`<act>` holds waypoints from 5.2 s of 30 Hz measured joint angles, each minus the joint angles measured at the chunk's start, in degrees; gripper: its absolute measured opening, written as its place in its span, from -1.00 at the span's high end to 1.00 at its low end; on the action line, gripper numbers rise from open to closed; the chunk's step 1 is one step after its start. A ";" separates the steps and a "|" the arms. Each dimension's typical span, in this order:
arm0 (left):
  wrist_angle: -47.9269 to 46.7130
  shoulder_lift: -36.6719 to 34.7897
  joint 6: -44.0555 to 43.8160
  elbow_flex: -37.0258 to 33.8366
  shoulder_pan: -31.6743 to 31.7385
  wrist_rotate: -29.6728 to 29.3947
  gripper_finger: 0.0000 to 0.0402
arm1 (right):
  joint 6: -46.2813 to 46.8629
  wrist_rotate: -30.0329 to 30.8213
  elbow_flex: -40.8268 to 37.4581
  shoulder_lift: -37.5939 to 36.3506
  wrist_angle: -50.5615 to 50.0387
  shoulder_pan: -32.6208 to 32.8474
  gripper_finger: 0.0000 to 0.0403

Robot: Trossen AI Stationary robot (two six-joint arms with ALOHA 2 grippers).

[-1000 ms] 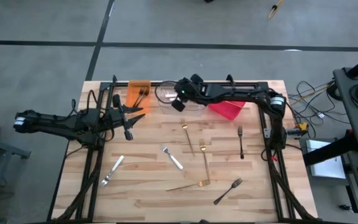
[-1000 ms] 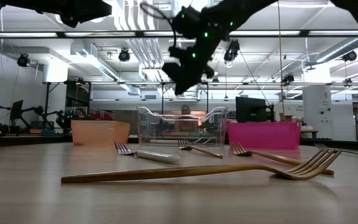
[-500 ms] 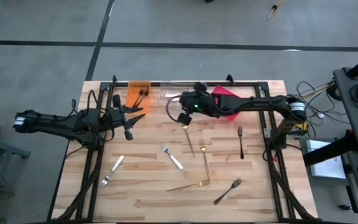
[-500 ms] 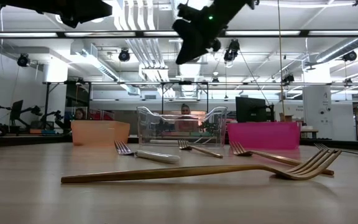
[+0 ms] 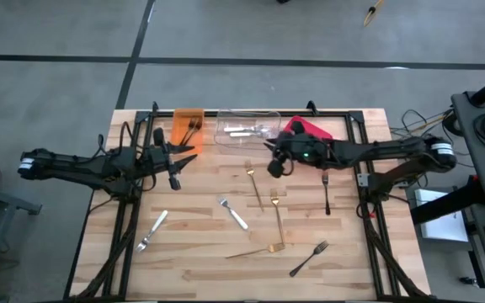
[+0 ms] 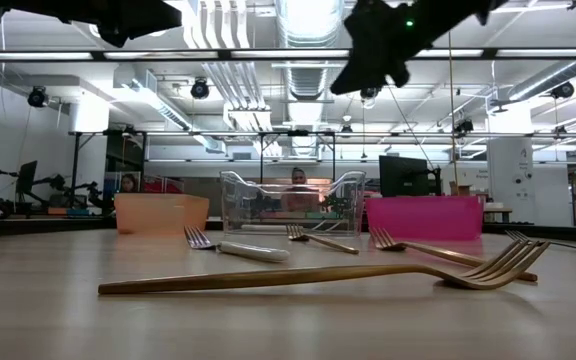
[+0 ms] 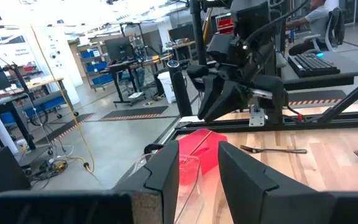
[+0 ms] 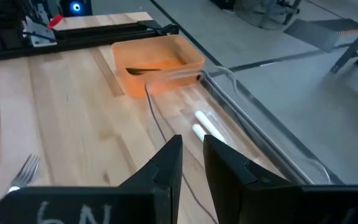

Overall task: Sort silverware by color (type)
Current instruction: Put the white fork into the transparent bin

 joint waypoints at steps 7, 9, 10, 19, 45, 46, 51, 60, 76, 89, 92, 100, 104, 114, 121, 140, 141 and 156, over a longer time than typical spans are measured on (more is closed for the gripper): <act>-1.27 0.77 -6.06 0.00 -0.01 0.00 0.53 | 0.99 0.03 -6.88 -7.50 0.40 0.04 0.72; -2.17 1.58 -9.34 0.00 -0.01 0.00 0.53 | 0.83 0.03 -8.50 -9.07 0.77 0.04 0.72; -2.52 2.10 -11.32 -0.02 -0.01 0.00 0.53 | 0.21 0.05 -9.25 -9.68 1.36 0.04 0.72; -4.50 9.86 -25.79 -0.14 -0.01 0.56 0.53 | -9.78 0.04 -10.31 -12.66 2.51 0.02 0.72; -3.51 24.64 -48.04 0.06 -0.58 3.56 0.53 | -22.27 0.14 -11.47 -15.00 -1.82 -0.11 0.72; -3.55 24.87 -48.92 0.19 -0.58 3.56 0.53 | -21.93 0.14 -11.94 -15.00 -1.83 -0.11 0.72; -3.75 26.45 -51.03 2.61 -0.58 3.56 0.53 | -21.83 0.14 -15.69 -15.00 -0.06 -0.13 0.72; -15.44 32.93 -48.45 12.63 -0.59 3.51 0.53 | -24.60 0.18 -17.57 -15.04 1.94 -1.81 0.72; -48.14 45.77 -54.16 25.59 -3.43 3.60 0.53 | -26.50 -0.04 -17.53 -15.06 6.36 -2.38 0.72; -58.94 46.21 -65.96 25.59 -7.50 12.67 0.53 | -26.74 -0.03 -17.53 -15.00 6.31 -2.38 0.72; -60.59 46.19 -68.65 25.59 -9.00 13.84 0.53 | -27.77 0.05 -17.57 -15.00 7.23 -2.38 0.72; -64.03 46.17 -74.53 25.59 -12.21 18.68 0.53 | -32.95 0.16 -17.57 -14.98 15.77 -2.38 0.72; -65.86 46.17 -78.05 25.59 -13.03 21.67 0.53 | -34.79 0.13 -17.57 -14.96 16.18 -2.38 0.72; -73.02 46.17 -82.45 25.57 -13.54 26.62 0.53 | -39.14 0.16 -17.57 -14.96 16.45 -2.38 0.72; -71.57 46.17 -85.31 25.57 -13.50 24.30 0.53 | -39.45 0.17 -17.57 -15.02 16.53 -2.38 0.72; -71.58 46.12 -87.88 25.55 -13.06 18.10 0.53 | -38.09 -5.96 -17.60 -14.96 19.50 -2.38 0.72; -71.58 46.12 -87.85 25.55 -13.06 18.05 0.53 | -38.07 -5.96 -17.60 -14.96 19.46 -2.38 0.72; -68.37 46.23 -84.13 25.53 -13.06 14.25 0.53 | -37.69 -5.96 -17.62 -14.93 19.43 -2.41 0.72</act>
